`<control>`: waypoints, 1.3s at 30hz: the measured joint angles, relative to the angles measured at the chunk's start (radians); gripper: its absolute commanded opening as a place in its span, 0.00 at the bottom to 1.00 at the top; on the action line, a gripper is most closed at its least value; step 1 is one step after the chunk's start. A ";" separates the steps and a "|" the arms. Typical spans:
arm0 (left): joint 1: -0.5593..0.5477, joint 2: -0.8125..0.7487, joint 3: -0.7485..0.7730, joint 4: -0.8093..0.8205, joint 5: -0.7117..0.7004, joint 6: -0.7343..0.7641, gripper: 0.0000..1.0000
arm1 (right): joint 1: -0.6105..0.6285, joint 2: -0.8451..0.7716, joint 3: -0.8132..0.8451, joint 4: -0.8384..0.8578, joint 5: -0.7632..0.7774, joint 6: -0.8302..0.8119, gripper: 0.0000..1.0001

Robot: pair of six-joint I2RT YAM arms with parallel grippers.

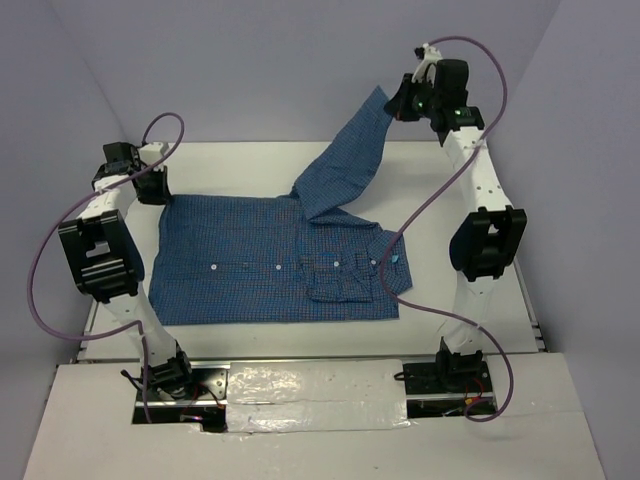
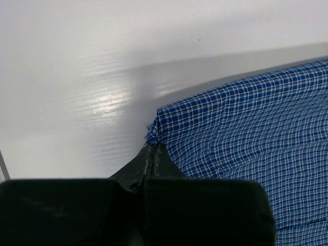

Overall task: Fold and stack the long sleeve shirts
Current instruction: Fold the shirt

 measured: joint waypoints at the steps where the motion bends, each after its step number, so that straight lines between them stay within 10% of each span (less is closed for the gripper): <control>1: 0.000 -0.002 -0.004 -0.002 0.000 0.005 0.00 | -0.003 0.000 0.029 -0.015 0.020 -0.014 0.00; 16: 0.000 -0.042 -0.032 -0.013 0.051 0.077 0.00 | 0.122 -0.151 0.064 0.035 -0.008 -0.219 0.00; 28: 0.102 -0.458 -0.407 -0.008 0.272 0.549 0.01 | 0.240 -0.885 -0.737 -0.008 0.006 -0.318 0.00; 39: 0.112 -0.495 -0.529 -0.282 0.346 0.974 0.48 | 0.377 -1.081 -1.099 0.016 -0.090 -0.169 0.00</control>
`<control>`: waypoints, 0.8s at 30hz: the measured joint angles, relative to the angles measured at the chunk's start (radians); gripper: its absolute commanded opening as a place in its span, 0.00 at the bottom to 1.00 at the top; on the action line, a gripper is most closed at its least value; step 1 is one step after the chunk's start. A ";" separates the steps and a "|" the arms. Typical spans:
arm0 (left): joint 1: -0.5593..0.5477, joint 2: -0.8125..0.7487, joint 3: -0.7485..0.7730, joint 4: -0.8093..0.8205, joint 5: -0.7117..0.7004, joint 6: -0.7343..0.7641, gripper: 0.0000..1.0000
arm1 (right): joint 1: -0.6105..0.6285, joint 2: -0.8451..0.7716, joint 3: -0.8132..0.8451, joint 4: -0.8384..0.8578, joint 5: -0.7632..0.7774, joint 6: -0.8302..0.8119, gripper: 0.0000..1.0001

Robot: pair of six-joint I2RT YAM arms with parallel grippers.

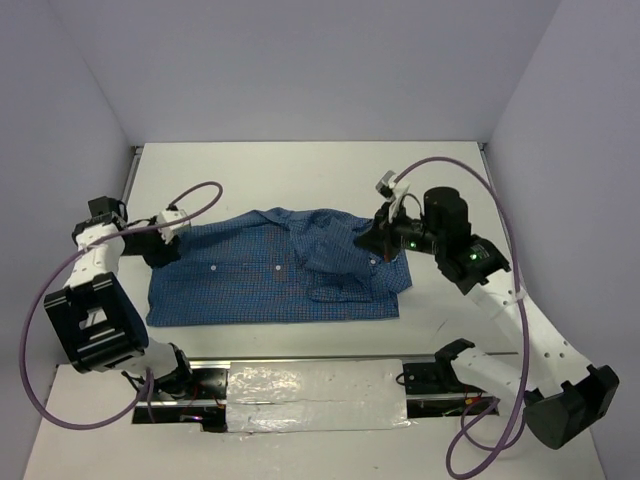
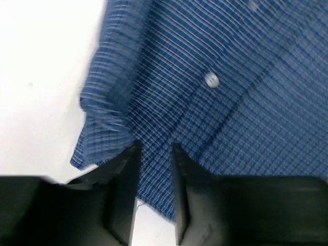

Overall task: Fold and stack the long sleeve shirts
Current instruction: Fold the shirt

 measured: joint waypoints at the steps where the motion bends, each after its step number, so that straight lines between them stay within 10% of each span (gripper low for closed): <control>1: 0.002 -0.005 0.015 -0.059 -0.005 0.060 0.54 | 0.006 -0.006 -0.035 -0.009 -0.009 0.016 0.00; 8: 0.003 -0.007 0.185 -0.469 -0.031 0.335 0.60 | 0.066 -0.052 -0.152 -0.008 -0.036 0.104 0.00; 12: -0.004 0.051 0.277 -0.337 0.010 -0.035 0.55 | 0.072 -0.046 -0.186 0.012 -0.036 0.125 0.00; 18: -0.061 0.289 0.417 0.021 -0.106 -0.639 0.77 | 0.073 -0.015 -0.231 0.030 -0.033 0.142 0.00; 24: -0.166 0.415 0.447 0.050 -0.227 -0.811 0.63 | 0.075 -0.011 -0.252 0.045 -0.026 0.163 0.00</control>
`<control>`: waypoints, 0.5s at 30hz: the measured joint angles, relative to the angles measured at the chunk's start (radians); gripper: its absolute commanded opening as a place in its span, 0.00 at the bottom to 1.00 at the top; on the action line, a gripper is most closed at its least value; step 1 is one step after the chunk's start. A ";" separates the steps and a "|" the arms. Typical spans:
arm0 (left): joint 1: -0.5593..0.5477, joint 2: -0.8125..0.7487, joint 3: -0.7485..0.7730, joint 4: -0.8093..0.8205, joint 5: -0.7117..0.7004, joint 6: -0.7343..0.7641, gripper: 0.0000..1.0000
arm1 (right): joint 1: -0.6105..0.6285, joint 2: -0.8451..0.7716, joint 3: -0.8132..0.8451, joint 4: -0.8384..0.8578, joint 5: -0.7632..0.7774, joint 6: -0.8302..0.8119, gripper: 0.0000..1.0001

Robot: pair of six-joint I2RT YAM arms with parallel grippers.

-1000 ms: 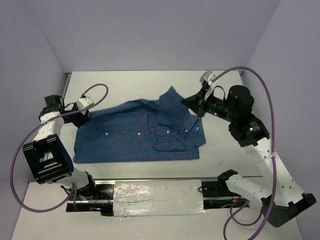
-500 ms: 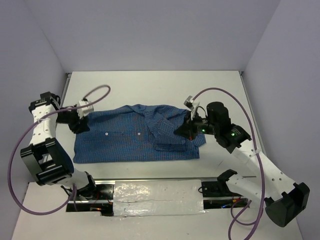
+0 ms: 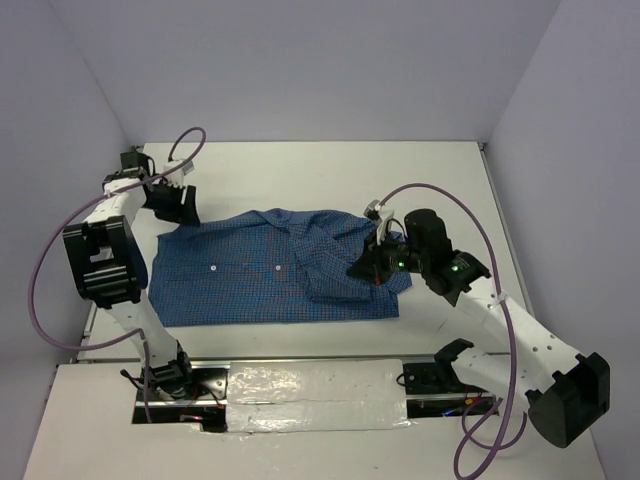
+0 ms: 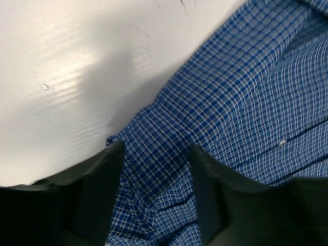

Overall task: Fold and stack the long sleeve shirts
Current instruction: Fold the shirt

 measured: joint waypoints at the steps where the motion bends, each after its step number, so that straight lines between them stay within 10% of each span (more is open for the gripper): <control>1: -0.008 0.008 -0.002 -0.007 -0.011 -0.013 0.59 | 0.000 0.000 0.000 0.001 0.003 0.002 0.00; 5: -0.008 0.012 -0.011 -0.049 -0.026 -0.003 0.04 | 0.000 -0.001 0.000 0.001 0.018 0.006 0.00; 15: -0.058 -0.271 -0.275 -0.097 0.016 0.307 0.00 | 0.000 -0.007 -0.019 0.009 0.025 0.021 0.00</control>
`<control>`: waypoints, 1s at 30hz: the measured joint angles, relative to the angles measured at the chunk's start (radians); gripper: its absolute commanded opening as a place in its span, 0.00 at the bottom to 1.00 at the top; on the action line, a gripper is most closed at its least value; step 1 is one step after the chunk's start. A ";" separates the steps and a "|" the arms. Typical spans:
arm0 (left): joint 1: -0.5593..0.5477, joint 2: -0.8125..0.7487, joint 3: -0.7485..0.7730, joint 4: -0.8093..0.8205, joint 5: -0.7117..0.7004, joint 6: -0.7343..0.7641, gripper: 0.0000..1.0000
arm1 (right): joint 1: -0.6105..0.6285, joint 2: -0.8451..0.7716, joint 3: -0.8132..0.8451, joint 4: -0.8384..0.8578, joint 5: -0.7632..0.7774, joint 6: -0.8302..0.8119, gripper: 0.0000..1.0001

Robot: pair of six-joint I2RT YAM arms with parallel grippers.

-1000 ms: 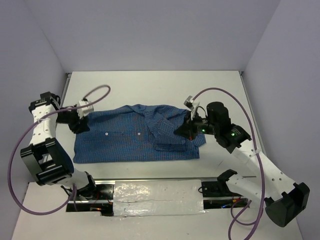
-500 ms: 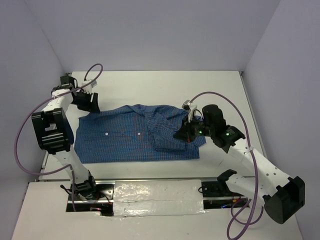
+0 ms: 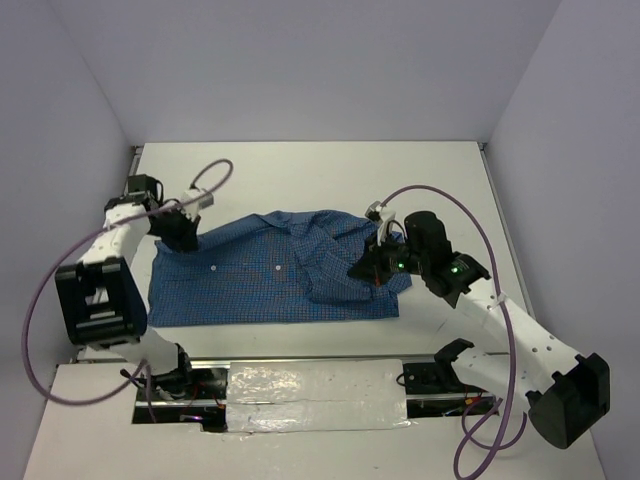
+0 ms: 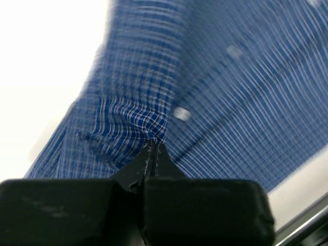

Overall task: Fold and stack the long sleeve shirts
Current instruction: Fold the shirt

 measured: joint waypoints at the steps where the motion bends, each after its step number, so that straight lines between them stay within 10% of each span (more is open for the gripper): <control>1: -0.020 -0.053 -0.043 -0.016 -0.001 0.063 0.01 | 0.000 0.000 -0.005 0.005 0.000 0.000 0.00; 8: -0.145 -0.190 -0.343 -0.068 -0.102 0.376 0.43 | 0.000 -0.009 -0.045 0.018 0.004 0.010 0.00; 14: -0.168 -0.220 -0.328 -0.132 -0.140 0.464 0.48 | 0.000 -0.010 -0.045 0.021 0.012 0.010 0.00; 30: -0.062 -0.047 -0.183 -0.136 -0.063 0.098 0.70 | 0.001 -0.030 -0.079 0.024 0.042 0.021 0.00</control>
